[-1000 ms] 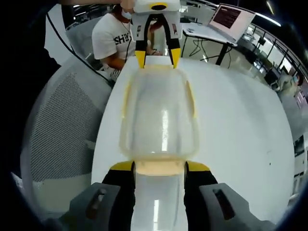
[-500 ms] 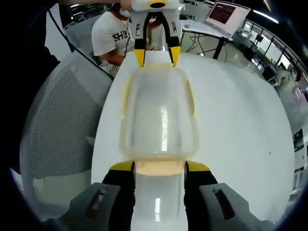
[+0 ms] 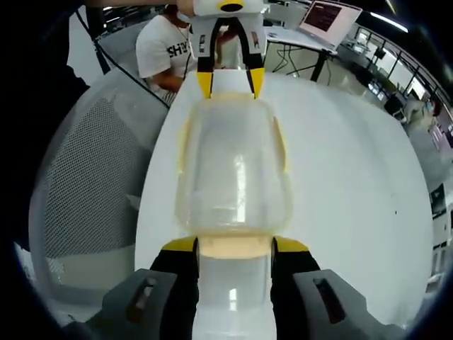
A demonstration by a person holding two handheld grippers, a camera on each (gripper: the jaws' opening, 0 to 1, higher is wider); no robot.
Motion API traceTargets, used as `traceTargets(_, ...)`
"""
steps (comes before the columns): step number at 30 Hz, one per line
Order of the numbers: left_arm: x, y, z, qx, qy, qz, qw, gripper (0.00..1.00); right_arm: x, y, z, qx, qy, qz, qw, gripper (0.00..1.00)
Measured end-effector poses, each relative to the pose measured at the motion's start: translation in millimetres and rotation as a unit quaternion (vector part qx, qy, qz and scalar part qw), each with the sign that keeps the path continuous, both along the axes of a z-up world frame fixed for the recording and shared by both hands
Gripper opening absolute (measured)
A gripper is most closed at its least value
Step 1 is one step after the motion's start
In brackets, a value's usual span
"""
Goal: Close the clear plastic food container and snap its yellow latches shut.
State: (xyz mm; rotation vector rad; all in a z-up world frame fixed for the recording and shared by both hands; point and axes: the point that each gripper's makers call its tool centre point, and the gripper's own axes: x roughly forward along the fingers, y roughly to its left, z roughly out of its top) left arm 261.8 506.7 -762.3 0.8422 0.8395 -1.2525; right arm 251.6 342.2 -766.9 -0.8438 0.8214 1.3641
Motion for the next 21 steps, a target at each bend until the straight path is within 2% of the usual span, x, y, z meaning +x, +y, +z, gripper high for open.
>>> traceTargets(21,0.9,-46.9,-6.4,-0.007,0.002,-0.004,1.0,0.33,-0.8,-46.8,-5.0,-0.013,0.001,-0.003,0.9999,0.36)
